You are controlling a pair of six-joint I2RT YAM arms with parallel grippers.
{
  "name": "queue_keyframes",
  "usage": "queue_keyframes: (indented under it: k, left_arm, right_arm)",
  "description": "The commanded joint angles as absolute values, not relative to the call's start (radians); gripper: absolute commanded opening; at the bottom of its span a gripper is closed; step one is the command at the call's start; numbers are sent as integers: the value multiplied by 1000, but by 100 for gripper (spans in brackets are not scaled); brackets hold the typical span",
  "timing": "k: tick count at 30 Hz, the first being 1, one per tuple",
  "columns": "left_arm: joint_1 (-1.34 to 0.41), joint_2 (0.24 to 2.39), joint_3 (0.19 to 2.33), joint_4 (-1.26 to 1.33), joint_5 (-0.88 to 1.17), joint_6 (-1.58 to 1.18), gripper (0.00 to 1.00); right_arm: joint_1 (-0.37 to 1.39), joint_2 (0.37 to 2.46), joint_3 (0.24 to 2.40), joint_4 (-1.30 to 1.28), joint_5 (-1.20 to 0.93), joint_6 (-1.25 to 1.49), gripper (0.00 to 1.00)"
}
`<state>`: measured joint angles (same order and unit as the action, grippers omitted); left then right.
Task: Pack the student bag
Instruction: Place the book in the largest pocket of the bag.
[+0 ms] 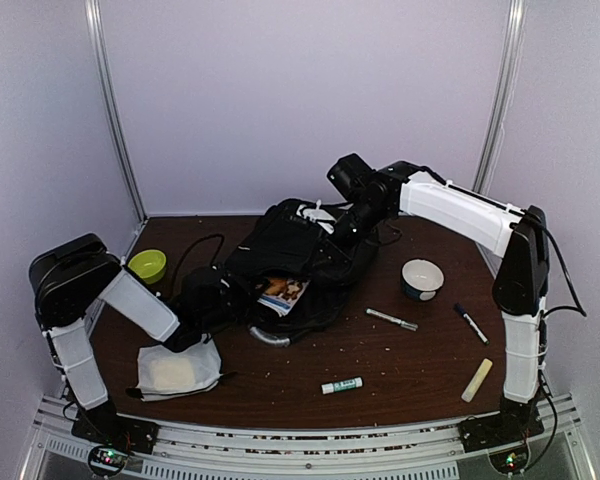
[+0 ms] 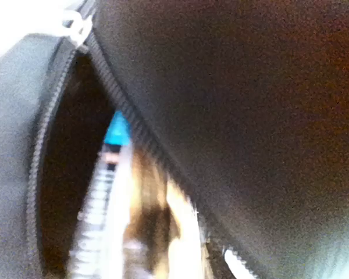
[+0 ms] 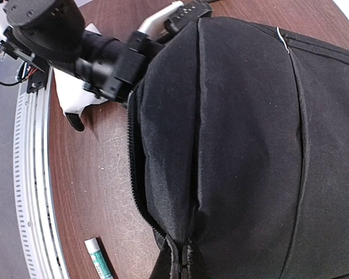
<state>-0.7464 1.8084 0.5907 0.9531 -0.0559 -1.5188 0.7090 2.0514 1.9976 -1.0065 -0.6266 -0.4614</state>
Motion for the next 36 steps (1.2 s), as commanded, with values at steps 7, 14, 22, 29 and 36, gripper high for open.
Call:
queue_keyframes:
  k: [7, 14, 22, 29, 36]
  left_arm:
    - [-765, 2075, 869, 1240, -123, -1530, 7]
    - [-764, 2169, 1026, 1169, -85, -1564, 0]
    - [-756, 2187, 1064, 1076, 61, -1584, 0]
    - [-753, 2143, 1027, 1004, 173, -1541, 0]
    - [-730, 2223, 1129, 971, 191, -1576, 6]
  right_arm:
    - [718, 2061, 2083, -1012, -617, -473, 0]
    - [718, 2058, 2098, -1037, -607, -512, 0]
    - [716, 2068, 2084, -1029, -617, -527, 0]
    - [717, 2066, 2082, -1029, -627, -553, 0]
    - [718, 2066, 2073, -1050, -631, -582, 0]
